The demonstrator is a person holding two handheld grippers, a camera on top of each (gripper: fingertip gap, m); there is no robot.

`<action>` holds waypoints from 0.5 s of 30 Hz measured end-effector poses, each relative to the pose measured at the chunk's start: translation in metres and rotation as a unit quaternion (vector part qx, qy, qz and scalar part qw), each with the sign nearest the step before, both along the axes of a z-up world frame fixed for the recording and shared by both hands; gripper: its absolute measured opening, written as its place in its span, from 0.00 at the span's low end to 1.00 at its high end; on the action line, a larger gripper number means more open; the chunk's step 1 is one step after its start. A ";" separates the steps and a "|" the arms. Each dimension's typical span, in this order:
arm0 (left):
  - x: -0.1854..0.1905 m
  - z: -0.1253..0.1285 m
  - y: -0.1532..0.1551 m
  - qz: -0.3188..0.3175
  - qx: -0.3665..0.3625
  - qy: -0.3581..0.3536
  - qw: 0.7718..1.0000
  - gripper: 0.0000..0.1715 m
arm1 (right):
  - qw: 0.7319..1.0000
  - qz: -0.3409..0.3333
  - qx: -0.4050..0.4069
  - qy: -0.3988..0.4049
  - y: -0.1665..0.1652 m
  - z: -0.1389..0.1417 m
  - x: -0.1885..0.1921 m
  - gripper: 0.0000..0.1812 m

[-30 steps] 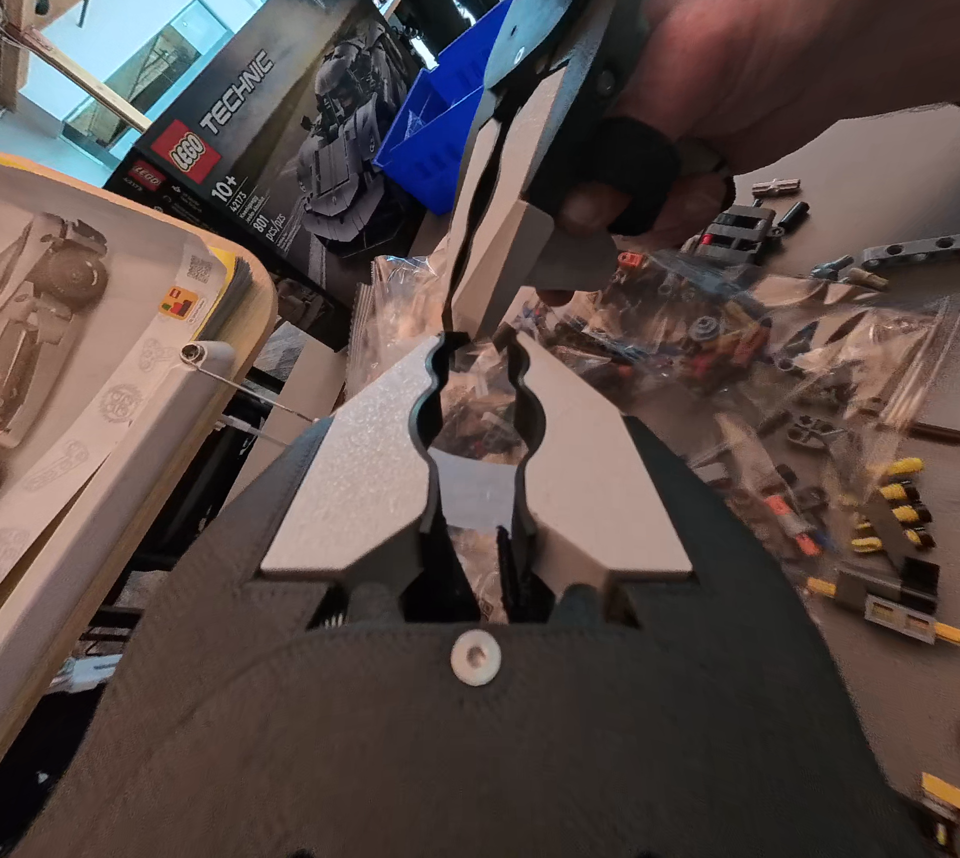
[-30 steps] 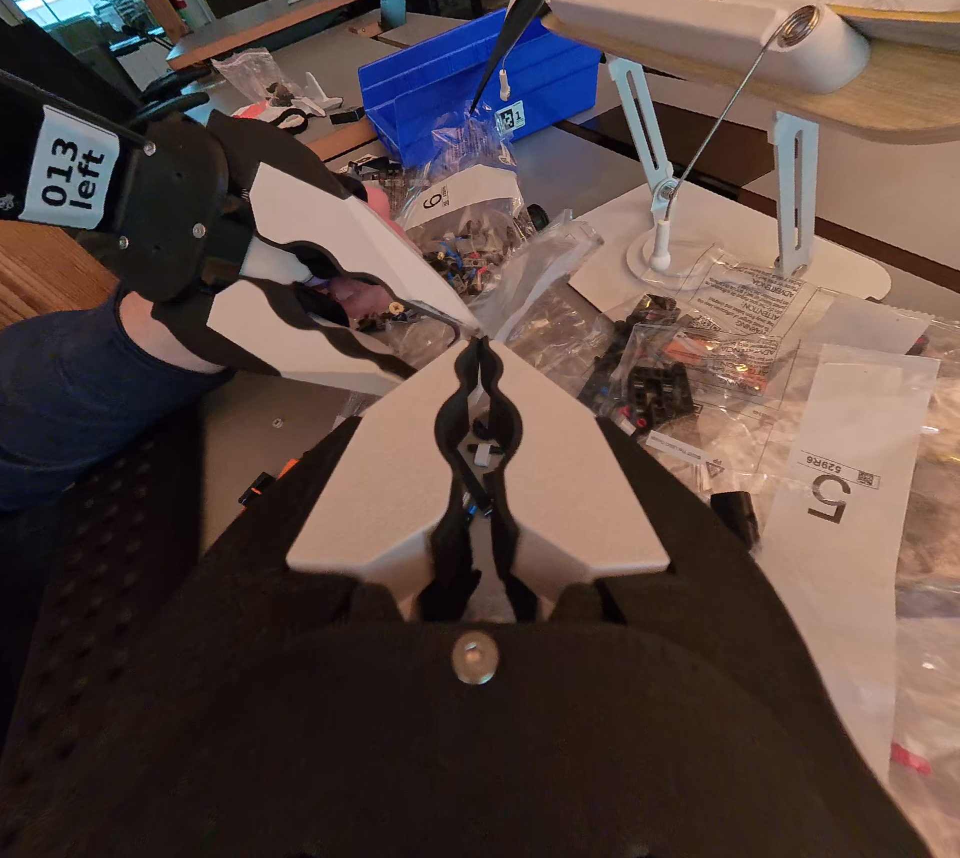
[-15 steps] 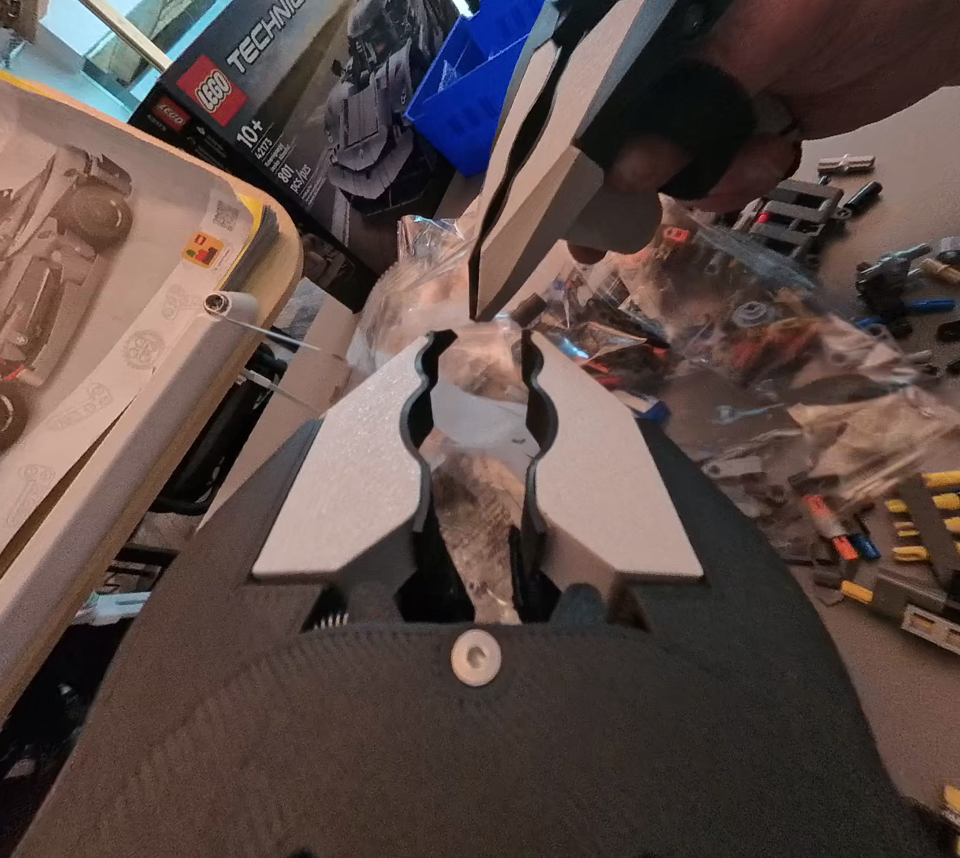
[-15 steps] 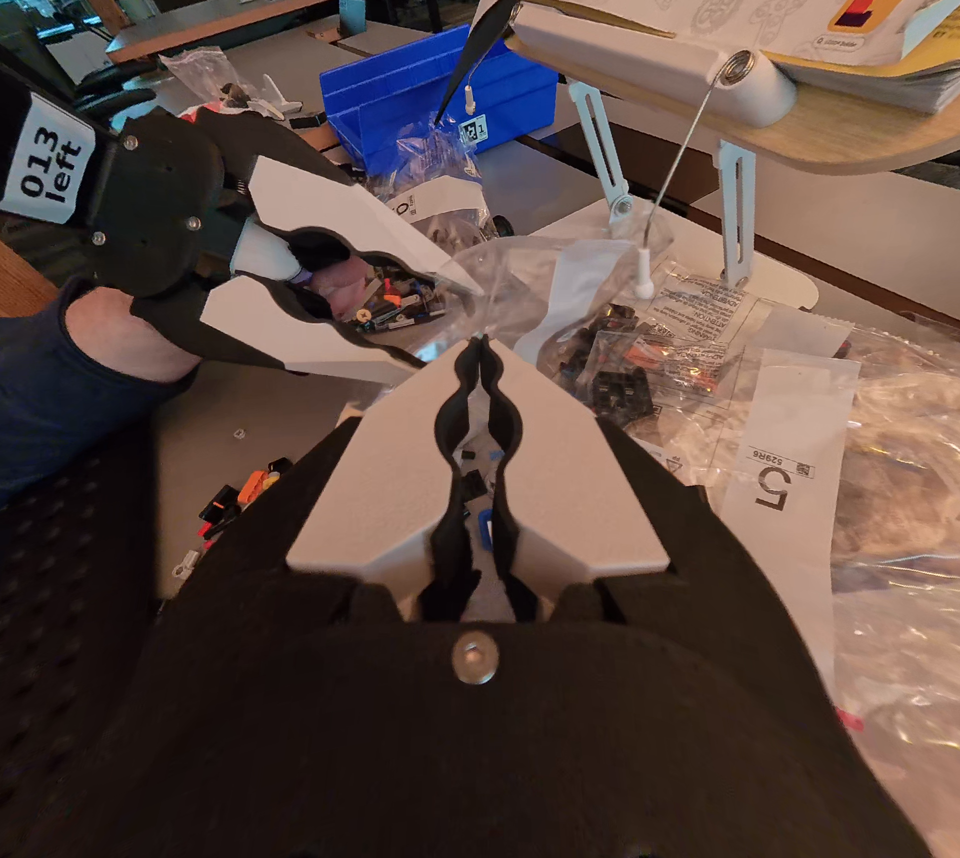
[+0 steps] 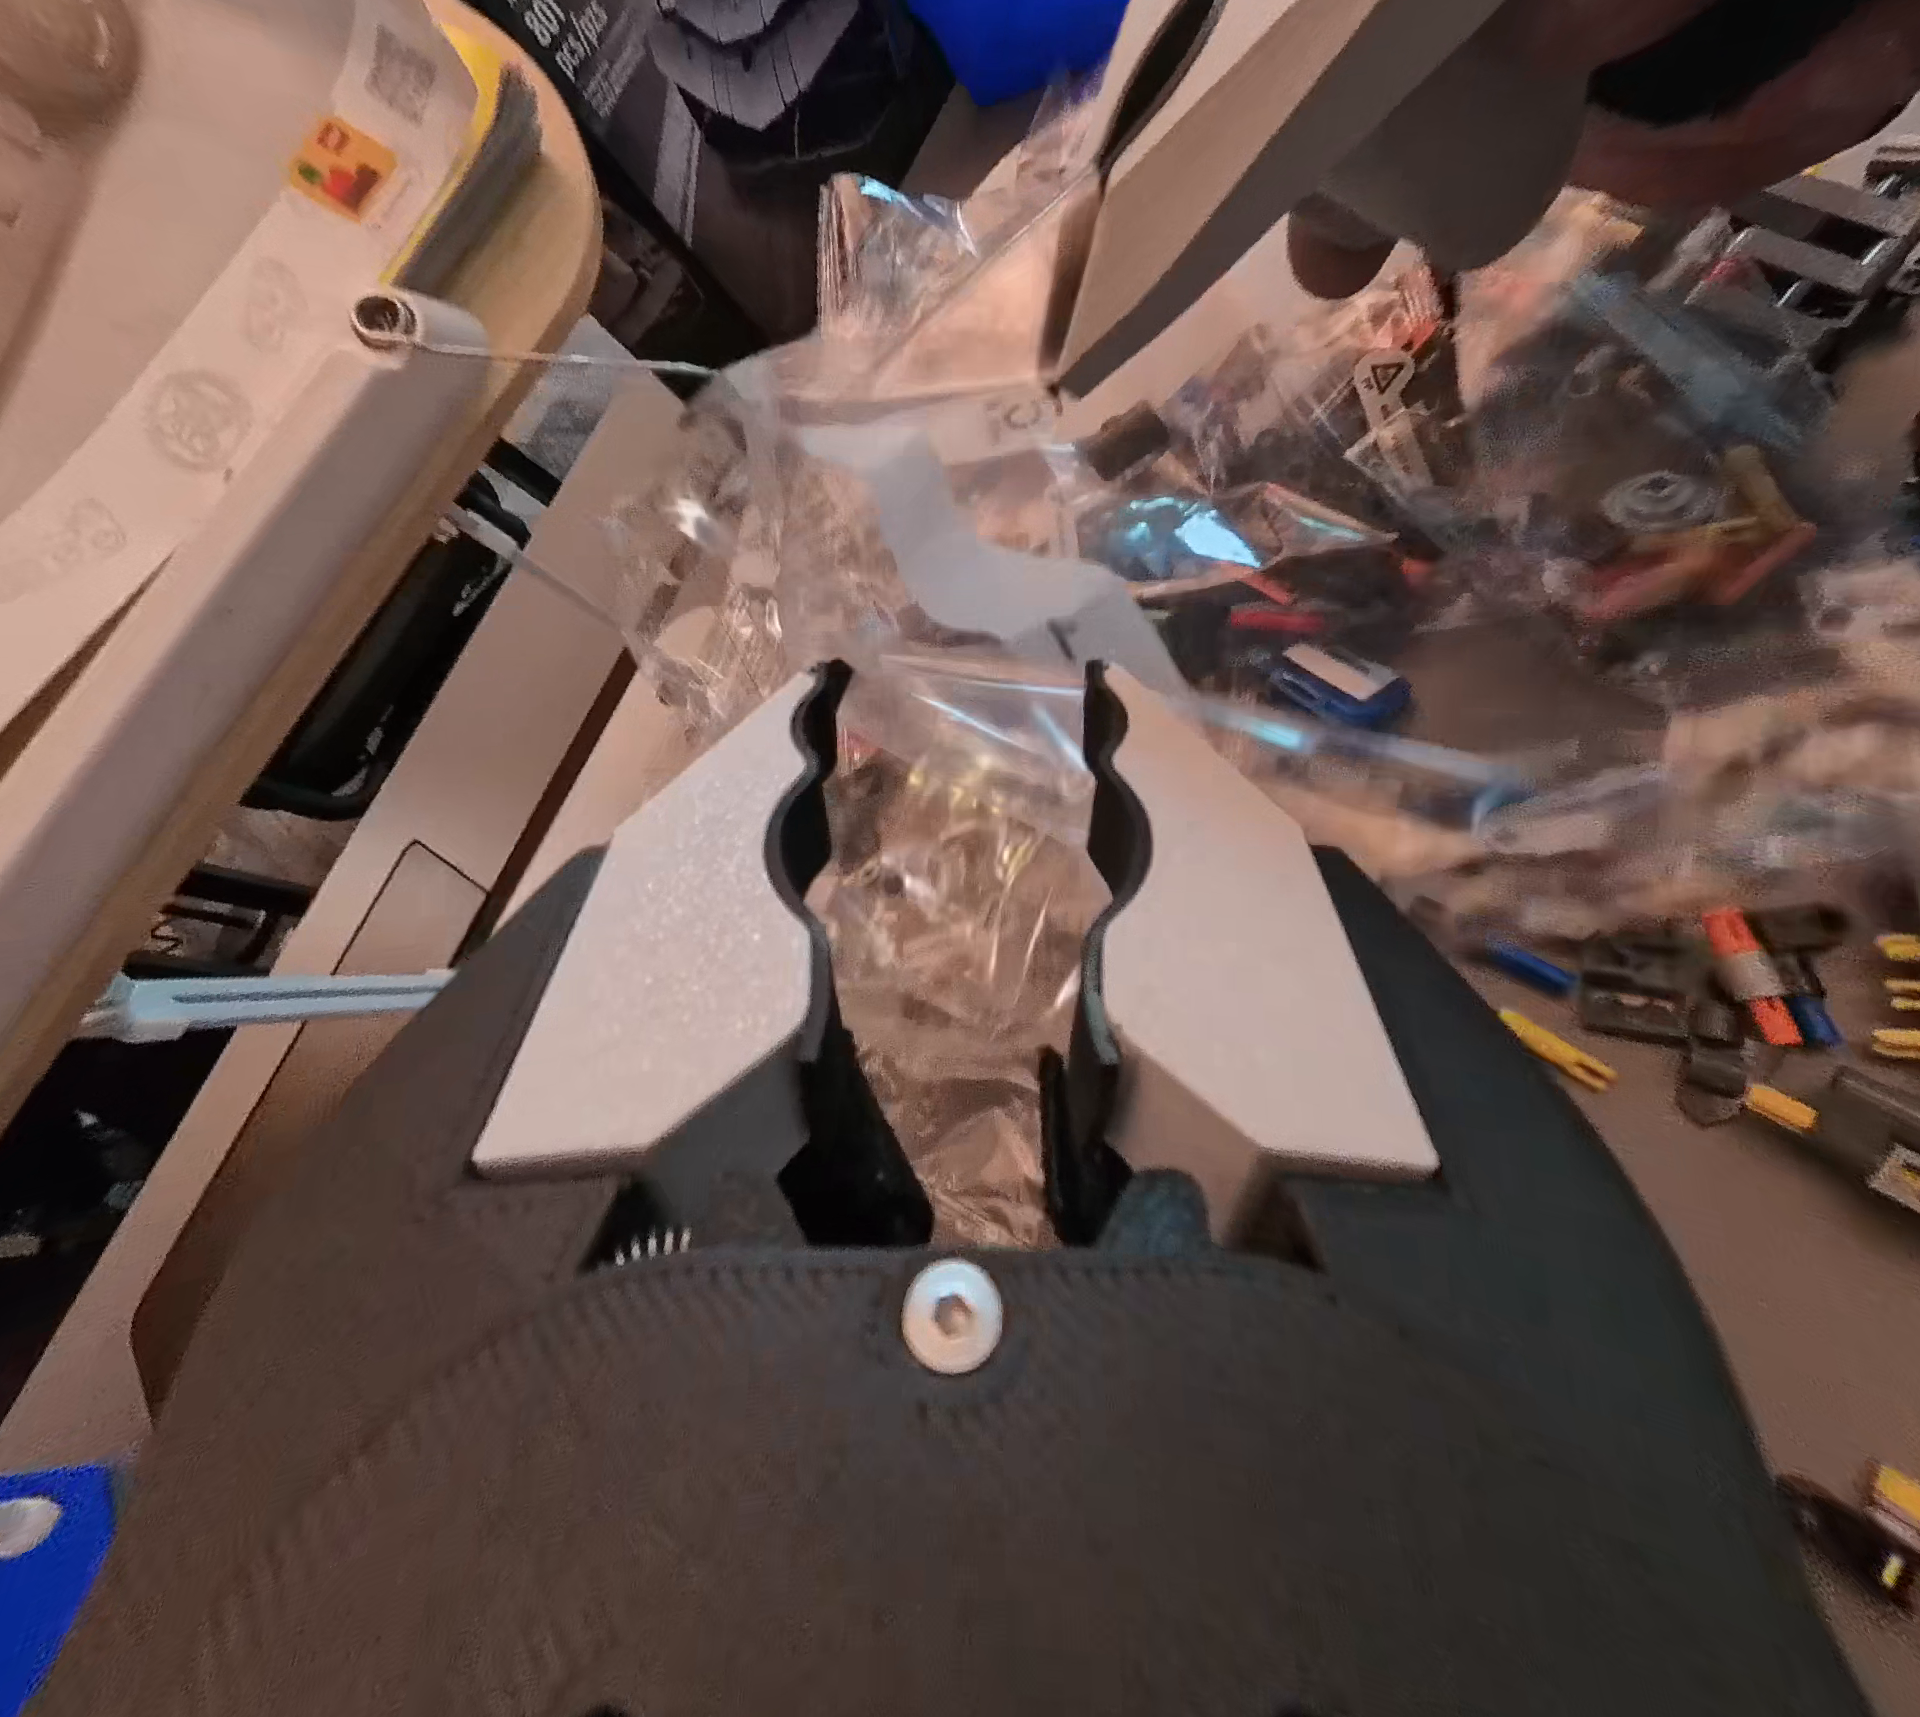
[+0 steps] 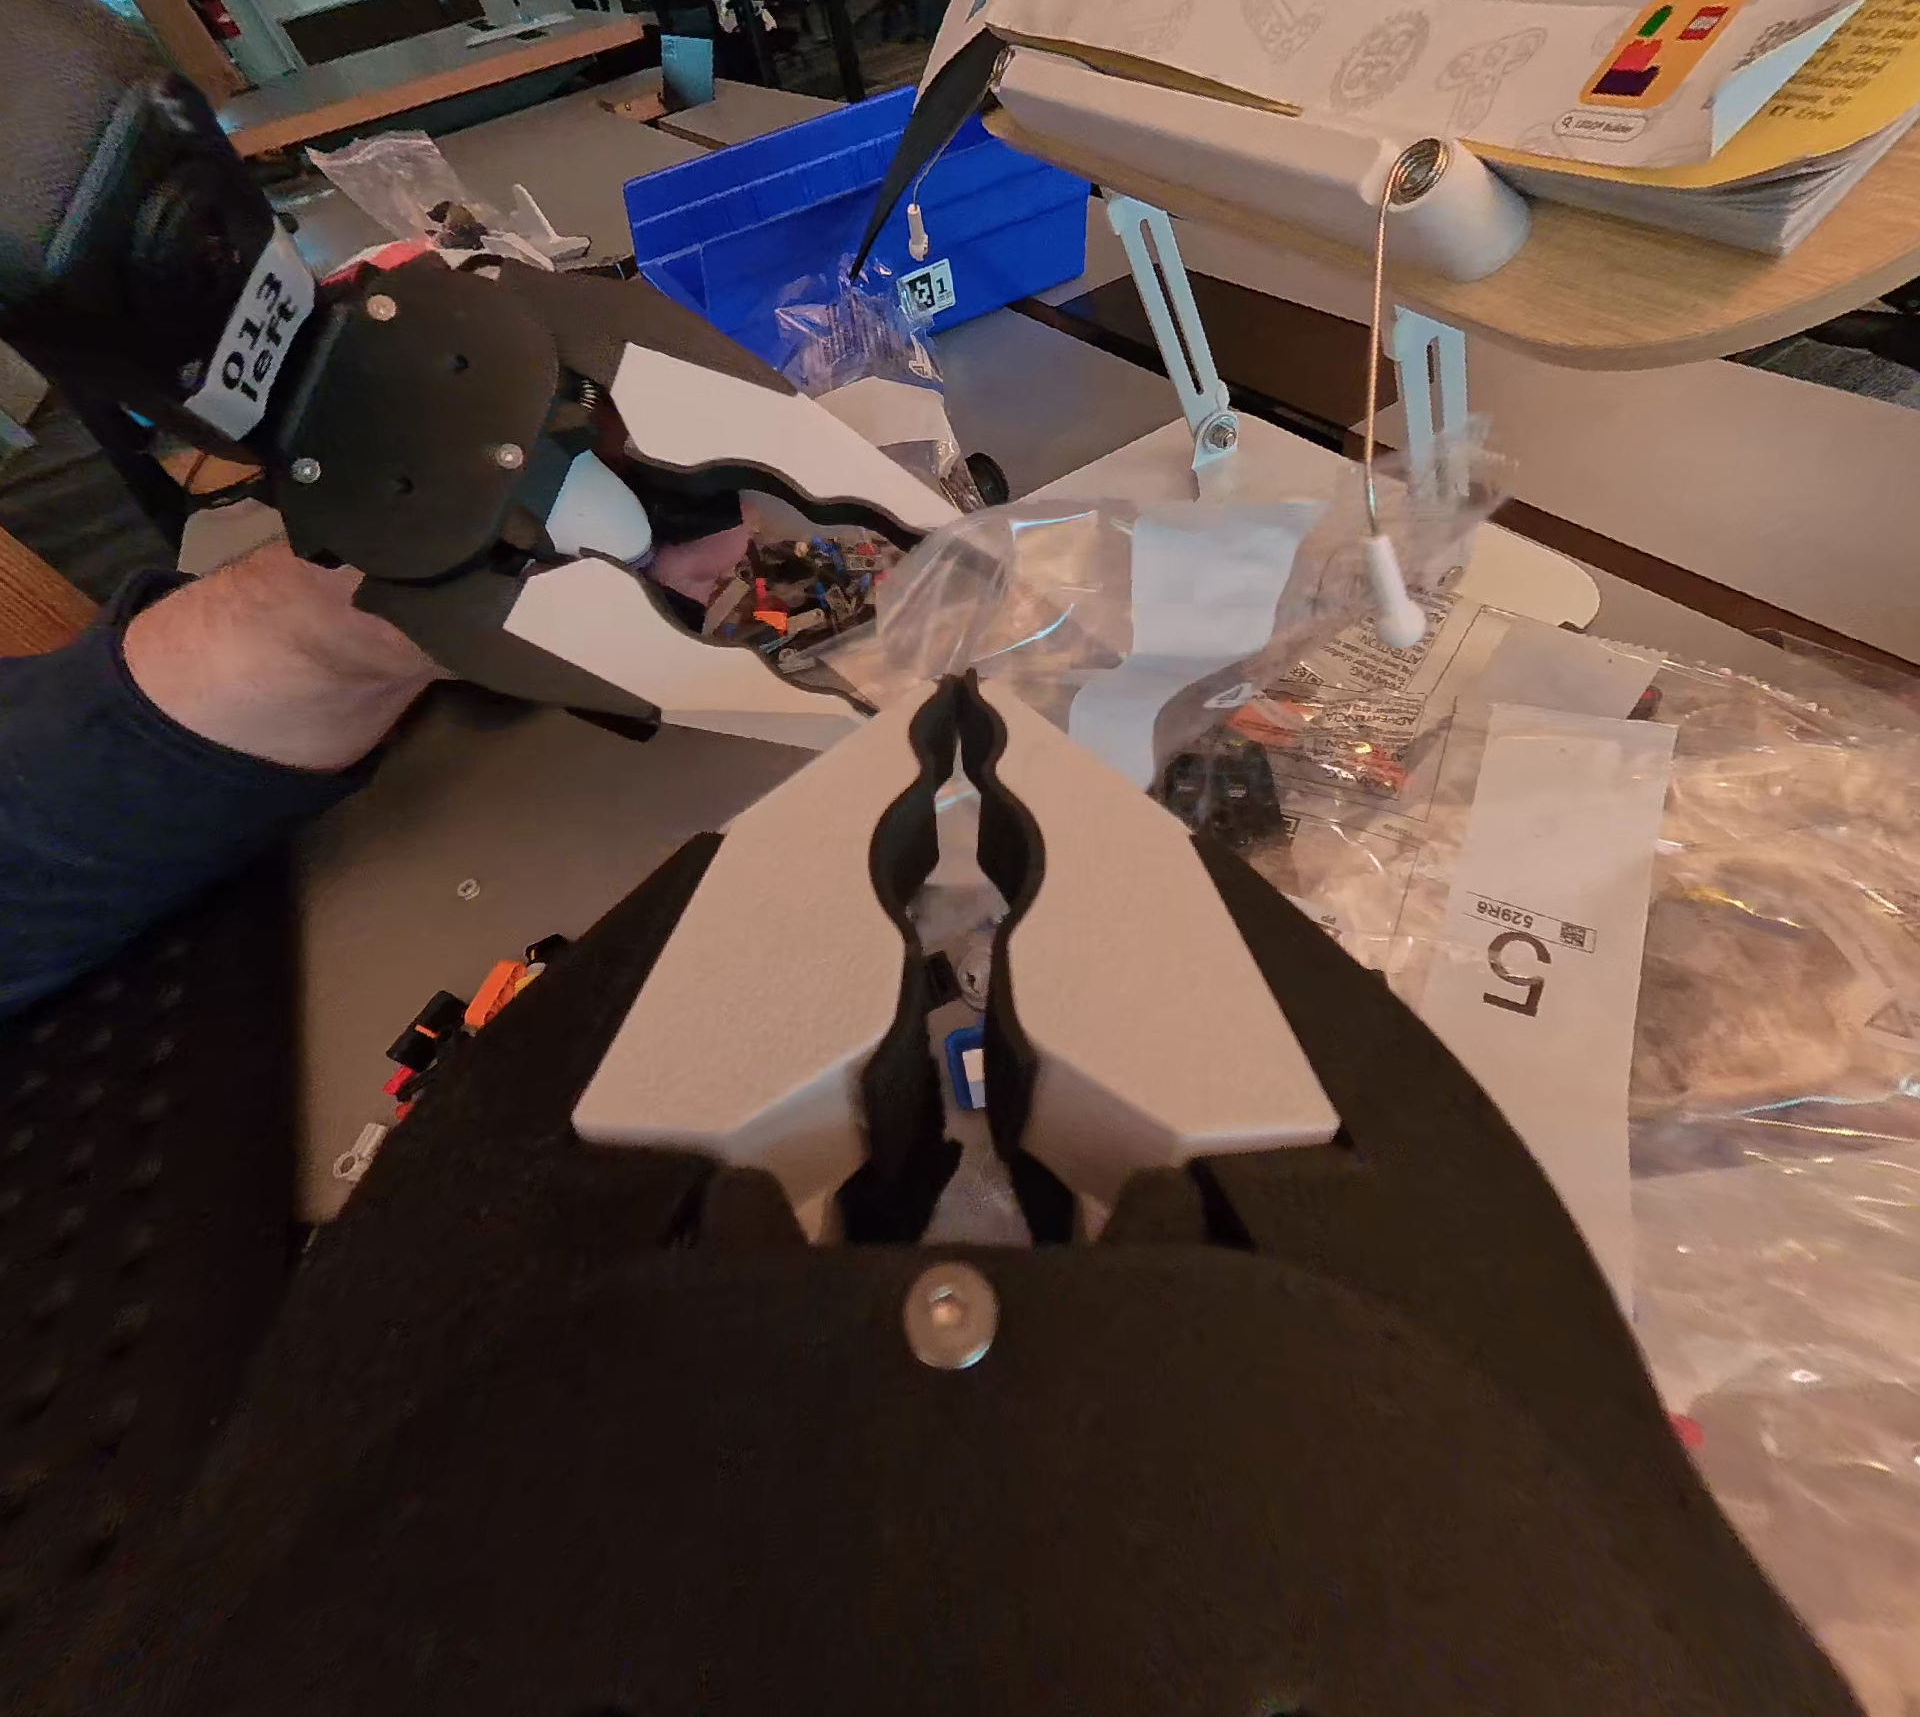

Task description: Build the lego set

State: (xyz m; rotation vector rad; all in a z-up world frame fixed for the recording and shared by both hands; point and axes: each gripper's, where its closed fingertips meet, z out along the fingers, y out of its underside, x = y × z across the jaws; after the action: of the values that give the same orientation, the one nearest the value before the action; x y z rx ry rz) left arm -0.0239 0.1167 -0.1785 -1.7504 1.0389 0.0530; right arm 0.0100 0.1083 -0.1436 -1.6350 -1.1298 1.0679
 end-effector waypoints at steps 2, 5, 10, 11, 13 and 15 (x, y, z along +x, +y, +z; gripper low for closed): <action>-0.003 -0.005 0.000 0.004 -0.013 0.003 1.000 0.26 | 1.000 0.001 0.000 -0.001 0.000 -0.001 0.000 0.00; -0.005 -0.007 -0.001 0.006 -0.026 0.002 1.000 0.22 | 1.000 -0.002 0.005 -0.006 0.001 -0.002 0.000 0.00; -0.008 -0.004 -0.002 0.006 -0.025 0.001 1.000 0.12 | 1.000 -0.008 0.015 -0.011 0.002 -0.002 0.001 0.00; -0.009 -0.003 -0.002 0.007 -0.027 -0.003 1.000 0.11 | 1.000 -0.010 0.019 -0.014 0.003 -0.002 0.001 0.00; -0.012 -0.001 -0.002 0.009 -0.026 -0.011 1.000 0.08 | 0.999 -0.012 0.027 -0.020 0.003 -0.002 0.001 0.00; -0.017 0.003 -0.001 0.014 -0.018 -0.015 1.000 0.05 | 0.999 -0.015 0.038 -0.028 0.003 -0.003 0.001 0.00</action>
State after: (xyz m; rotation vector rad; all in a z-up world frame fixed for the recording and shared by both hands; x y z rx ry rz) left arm -0.0406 0.1155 -0.1750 -1.7936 0.9984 0.0254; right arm 0.0112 0.1113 -0.1467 -1.6247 -1.1654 0.9541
